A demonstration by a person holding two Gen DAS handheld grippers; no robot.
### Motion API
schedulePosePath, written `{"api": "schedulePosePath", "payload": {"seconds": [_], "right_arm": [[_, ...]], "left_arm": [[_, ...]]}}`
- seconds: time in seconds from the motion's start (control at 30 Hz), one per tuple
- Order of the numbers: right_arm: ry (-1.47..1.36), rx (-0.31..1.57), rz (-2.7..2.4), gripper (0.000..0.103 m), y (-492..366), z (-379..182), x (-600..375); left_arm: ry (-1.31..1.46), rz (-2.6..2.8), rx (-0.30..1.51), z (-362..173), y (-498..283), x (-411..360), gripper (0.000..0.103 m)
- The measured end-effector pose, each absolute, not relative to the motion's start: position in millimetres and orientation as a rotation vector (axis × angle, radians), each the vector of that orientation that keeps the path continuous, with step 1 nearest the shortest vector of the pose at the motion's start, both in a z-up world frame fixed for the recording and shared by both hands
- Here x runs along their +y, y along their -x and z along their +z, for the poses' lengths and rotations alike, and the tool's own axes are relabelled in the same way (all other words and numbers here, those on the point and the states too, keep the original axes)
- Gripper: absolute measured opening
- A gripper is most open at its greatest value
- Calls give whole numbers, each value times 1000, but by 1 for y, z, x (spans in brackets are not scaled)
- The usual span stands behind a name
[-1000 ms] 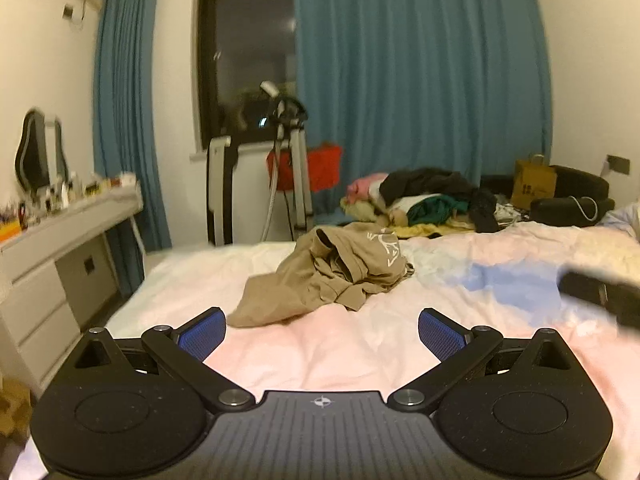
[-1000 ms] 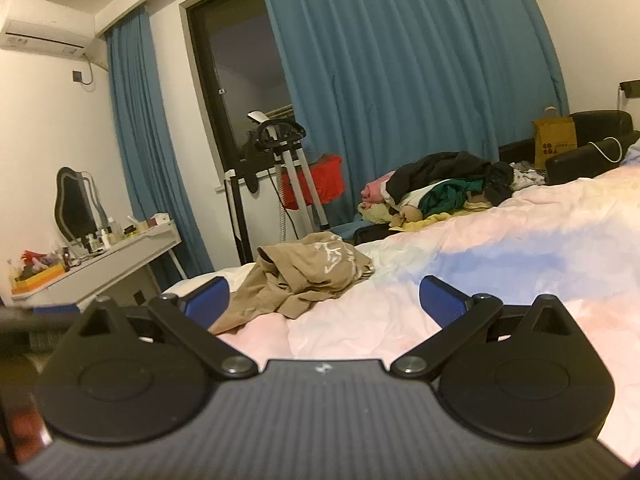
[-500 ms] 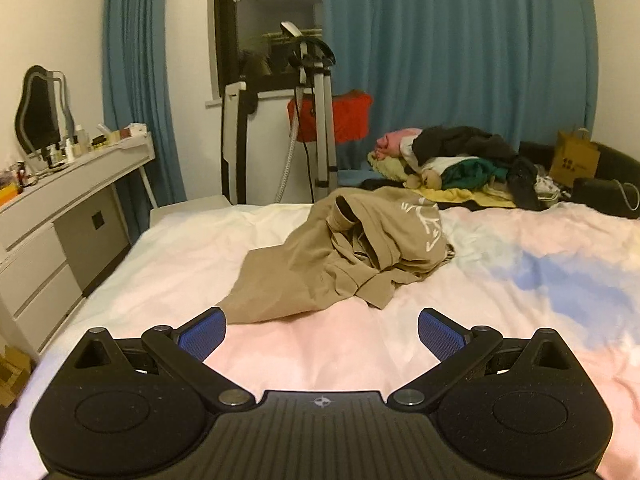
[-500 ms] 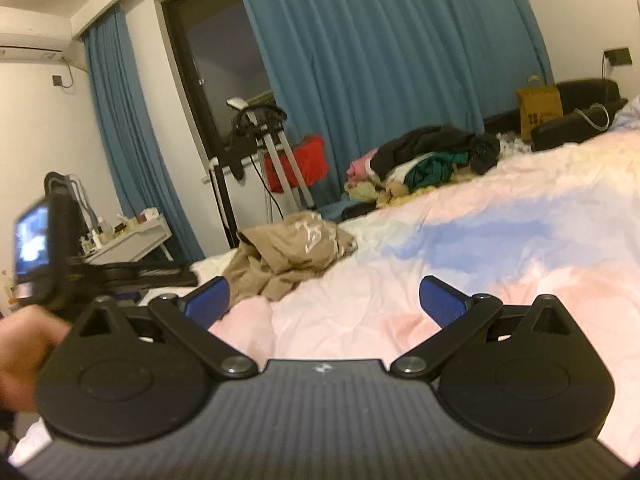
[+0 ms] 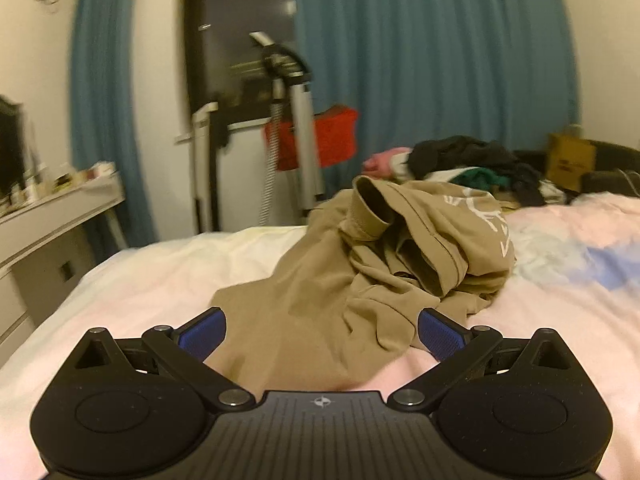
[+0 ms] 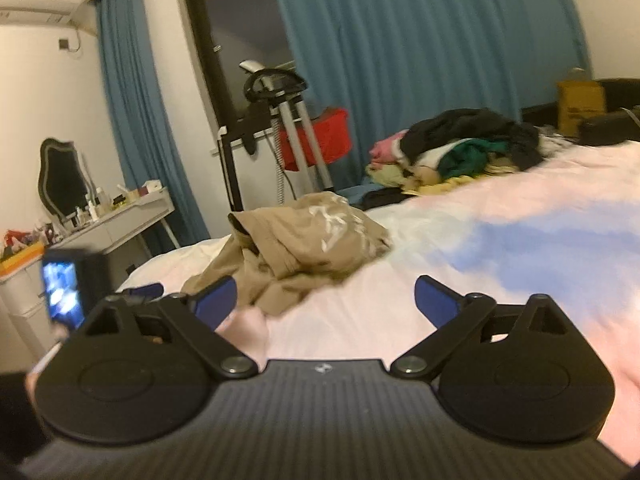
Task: Fold clothes
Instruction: 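Grasp the beige T-shirt with the right gripper while the left gripper grasps another edge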
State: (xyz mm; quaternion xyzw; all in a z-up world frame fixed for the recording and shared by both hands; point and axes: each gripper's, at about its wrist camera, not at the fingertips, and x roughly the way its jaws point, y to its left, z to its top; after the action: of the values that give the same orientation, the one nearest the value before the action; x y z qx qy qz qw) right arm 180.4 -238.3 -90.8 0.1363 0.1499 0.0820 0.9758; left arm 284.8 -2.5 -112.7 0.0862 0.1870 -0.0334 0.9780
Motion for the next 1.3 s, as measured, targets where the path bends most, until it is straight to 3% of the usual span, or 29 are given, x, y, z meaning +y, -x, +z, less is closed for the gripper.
{"api": "schedulePosePath", "payload": {"seconds": [0.07, 0.2, 0.27, 0.33, 0.4, 0.47, 0.5, 0.87, 1.3], "right_arm": [[-240, 311, 187, 71, -227, -94, -222], [-237, 352, 283, 64, -307, -110, -190], [-238, 384, 321, 62, -334, -120, -178], [-243, 418, 307, 51, -351, -128, -173], [-198, 439, 257, 30, -361, -128, -169], [-162, 446, 210, 16, -367, -124, -168], [-171, 457, 202, 14, -368, -120, -171], [-252, 231, 83, 7, -265, -25, -234], [-180, -48, 174, 7, -34, 64, -244]], "left_arm": [[-193, -149, 374, -119, -294, 0, 99], [-290, -252, 389, -129, -305, -5, 90], [-314, -260, 397, -134, -314, -6, 72], [-277, -236, 427, -135, -328, -3, 54], [-176, -253, 475, -132, -337, 7, 40], [-94, -254, 507, -127, -349, 17, 17], [-63, -244, 511, -124, -352, 20, 12], [311, -146, 271, -49, -287, 87, 6], [348, -222, 22, 64, -91, 138, 6]]}}
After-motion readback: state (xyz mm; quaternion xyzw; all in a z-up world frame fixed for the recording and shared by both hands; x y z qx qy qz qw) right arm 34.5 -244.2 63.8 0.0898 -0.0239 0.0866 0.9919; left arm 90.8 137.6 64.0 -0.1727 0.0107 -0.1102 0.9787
